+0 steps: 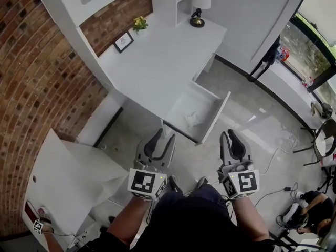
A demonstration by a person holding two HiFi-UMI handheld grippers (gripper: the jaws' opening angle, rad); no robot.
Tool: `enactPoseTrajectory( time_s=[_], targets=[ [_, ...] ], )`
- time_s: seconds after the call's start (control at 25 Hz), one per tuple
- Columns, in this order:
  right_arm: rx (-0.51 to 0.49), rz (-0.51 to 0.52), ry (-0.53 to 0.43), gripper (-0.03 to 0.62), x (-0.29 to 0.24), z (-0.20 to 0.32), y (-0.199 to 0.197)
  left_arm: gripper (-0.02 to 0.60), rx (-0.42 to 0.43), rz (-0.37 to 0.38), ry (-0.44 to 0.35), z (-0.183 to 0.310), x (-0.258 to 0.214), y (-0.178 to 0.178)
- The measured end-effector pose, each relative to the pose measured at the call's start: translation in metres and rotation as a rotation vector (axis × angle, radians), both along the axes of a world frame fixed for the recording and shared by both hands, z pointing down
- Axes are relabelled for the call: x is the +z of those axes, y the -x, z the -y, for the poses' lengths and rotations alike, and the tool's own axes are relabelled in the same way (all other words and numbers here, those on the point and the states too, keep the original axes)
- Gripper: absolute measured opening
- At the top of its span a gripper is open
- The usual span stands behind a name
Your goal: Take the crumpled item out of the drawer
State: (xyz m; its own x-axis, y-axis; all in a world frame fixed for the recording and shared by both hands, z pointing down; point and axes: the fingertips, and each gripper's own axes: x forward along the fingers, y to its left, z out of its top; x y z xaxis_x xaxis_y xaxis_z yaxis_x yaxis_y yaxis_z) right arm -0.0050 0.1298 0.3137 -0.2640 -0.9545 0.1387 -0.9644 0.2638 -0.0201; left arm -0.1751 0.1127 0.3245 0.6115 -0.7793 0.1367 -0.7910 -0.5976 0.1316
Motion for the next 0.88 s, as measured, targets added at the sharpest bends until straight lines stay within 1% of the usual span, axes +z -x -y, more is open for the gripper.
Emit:
enactPoseTrajectory(
  time_s=[0.2, 0.32, 0.44, 0.68, 0.88],
  targets=[
    [0.011, -0.013, 0.023, 0.061, 0.012, 0.001, 0.001, 0.137, 0.019, 0.019, 0.027, 0.007, 0.015, 0.001],
    [0.018, 0.002, 0.02, 0.061, 0.013, 0.01, -0.002, 0.137, 0.03, 0.016, 0.055, 0.012, 0.024, -0.006],
    [0.028, 0.027, 0.022, 0.061, 0.018, 0.022, -0.009, 0.137, 0.041, 0.025, 0.066, 0.02, 0.03, -0.015],
    [0.004, 0.057, 0.029, 0.061, 0.034, 0.053, -0.029, 0.137, 0.049, 0.086, 0.086, 0.044, 0.042, -0.035],
    [-0.02, 0.099, 0.016, 0.061, 0.037, 0.091, -0.056, 0.137, 0.068, 0.155, 0.112, 0.07, 0.061, -0.07]
  ],
)
